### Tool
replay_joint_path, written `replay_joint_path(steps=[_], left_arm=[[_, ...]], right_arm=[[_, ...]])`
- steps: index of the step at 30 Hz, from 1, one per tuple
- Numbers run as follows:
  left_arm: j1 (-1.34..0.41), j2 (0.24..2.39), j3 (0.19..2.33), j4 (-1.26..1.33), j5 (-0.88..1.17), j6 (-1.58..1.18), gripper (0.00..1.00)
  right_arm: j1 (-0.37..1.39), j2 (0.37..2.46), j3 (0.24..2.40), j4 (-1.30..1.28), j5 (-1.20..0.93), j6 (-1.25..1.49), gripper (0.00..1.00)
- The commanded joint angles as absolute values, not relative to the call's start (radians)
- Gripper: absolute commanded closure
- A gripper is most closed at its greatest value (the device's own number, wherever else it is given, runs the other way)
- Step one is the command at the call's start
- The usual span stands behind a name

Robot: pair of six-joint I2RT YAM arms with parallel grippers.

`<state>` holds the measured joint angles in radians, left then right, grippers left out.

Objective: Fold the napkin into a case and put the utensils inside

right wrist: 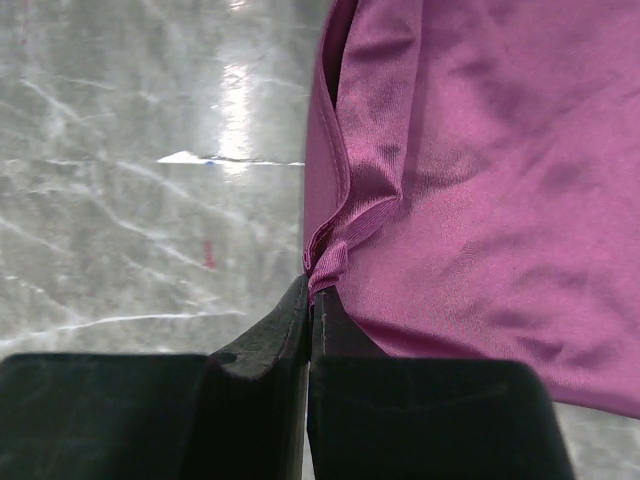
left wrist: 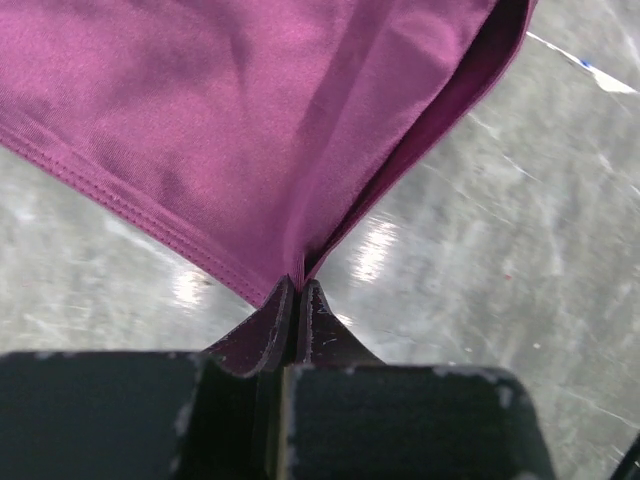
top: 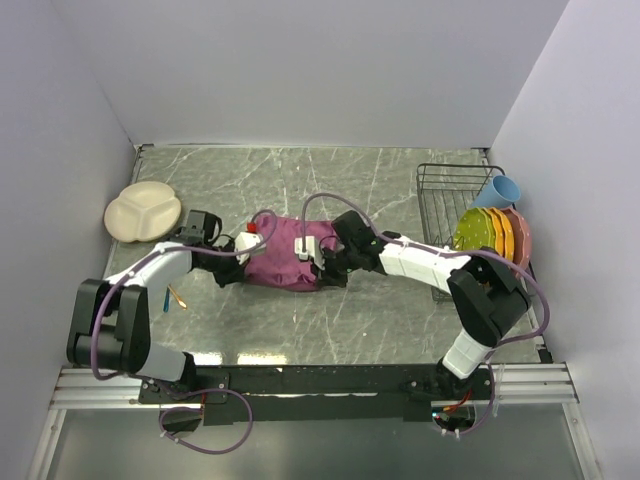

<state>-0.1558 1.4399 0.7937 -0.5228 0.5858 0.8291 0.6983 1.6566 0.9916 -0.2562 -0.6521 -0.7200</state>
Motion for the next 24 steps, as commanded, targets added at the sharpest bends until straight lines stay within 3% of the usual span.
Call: replay_joint_path(steps=[1,5,6,7,8,11,16,24], left_arm=[[-0.175,1.368,0.747,-0.534,0.592,0.890,0.99],[-0.181,1.341,0.727,-0.535,0.577,0.902,0.96],[-0.179,1.339,0.727,-0.540,0.575,0.905,0.93],[-0.181,1.335,0.732,-0.549,0.575,0.917,0.84],[-0.181,1.332,0.735,-0.575,0.577,0.926,0.77],[-0.176,1.298,0.752,-0.639,0.583,0.945,0.61],[-0.143,1.238,0.819,-0.753,0.630,0.963,0.50],[-0.169,1.351,0.879,-0.627,0.632,0.816,0.54]], right_arm=[[0.733,1.588,0.968,-0.247,-0.660,-0.664,1.00],[0.752,1.591,0.963,-0.267,-0.670,-0.643,0.98],[0.750,1.594,0.969,-0.285,-0.675,-0.640,0.90],[0.750,1.597,0.977,-0.301,-0.678,-0.634,0.80],[0.752,1.598,0.986,-0.316,-0.687,-0.627,0.62],[0.747,1.571,1.031,-0.376,-0.675,-0.569,0.41],[0.675,1.497,1.092,-0.449,-0.669,-0.367,0.36],[0.468,1.612,1.190,-0.524,-0.683,-0.051,0.42]])
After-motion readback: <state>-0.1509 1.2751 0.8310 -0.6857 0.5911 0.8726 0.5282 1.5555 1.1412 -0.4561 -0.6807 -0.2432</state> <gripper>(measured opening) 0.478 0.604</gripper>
